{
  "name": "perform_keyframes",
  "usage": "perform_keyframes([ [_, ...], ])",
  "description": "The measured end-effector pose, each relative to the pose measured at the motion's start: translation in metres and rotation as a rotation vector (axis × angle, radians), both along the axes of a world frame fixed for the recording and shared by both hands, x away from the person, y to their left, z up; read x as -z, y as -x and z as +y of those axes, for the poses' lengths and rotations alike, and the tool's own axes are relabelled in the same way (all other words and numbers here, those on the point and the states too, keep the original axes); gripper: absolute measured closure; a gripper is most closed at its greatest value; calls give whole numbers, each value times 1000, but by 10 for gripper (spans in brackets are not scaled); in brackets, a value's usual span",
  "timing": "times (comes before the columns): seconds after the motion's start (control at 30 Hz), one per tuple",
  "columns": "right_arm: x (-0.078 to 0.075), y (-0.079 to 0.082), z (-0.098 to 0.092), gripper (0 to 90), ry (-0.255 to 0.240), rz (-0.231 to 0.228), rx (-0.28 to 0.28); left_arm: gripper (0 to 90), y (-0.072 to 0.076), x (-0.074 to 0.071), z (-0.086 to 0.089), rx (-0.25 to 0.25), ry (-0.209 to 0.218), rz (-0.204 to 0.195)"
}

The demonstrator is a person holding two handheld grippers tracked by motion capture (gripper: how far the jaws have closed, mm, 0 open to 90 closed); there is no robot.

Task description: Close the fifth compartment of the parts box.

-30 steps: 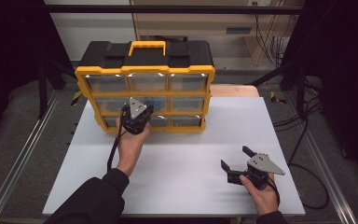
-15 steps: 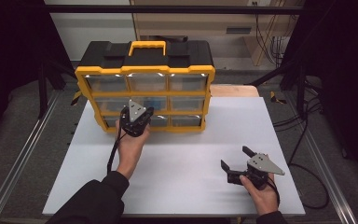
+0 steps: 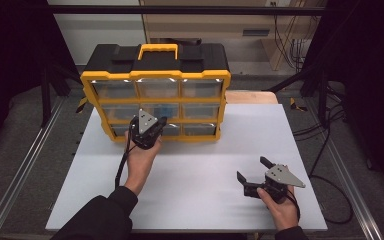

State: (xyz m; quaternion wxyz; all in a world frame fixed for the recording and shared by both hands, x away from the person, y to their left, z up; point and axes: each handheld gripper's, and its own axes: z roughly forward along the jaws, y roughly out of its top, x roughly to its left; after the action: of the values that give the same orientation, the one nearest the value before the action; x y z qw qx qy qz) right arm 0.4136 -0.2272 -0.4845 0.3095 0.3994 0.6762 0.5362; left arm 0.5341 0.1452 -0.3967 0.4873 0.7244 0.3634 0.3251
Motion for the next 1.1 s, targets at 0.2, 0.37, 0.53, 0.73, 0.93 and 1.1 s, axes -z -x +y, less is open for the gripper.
perform_keyframes([
  [0.2,0,0,0,29,0,1,1,898,2,-2,1,14,31,14],
  [0.37,0,0,0,29,2,0,3,889,3,-2,-1,27,44,22],
  [0.53,0,0,0,28,4,1,3,829,6,-3,-4,41,42,17],
  [0.73,0,0,0,29,4,0,3,700,11,-5,-6,40,20,-1],
  [0.93,0,0,0,28,1,2,3,544,16,-8,-10,47,25,-27],
  [1.1,0,1,0,28,1,0,3,436,19,-10,-12,55,33,-43],
])
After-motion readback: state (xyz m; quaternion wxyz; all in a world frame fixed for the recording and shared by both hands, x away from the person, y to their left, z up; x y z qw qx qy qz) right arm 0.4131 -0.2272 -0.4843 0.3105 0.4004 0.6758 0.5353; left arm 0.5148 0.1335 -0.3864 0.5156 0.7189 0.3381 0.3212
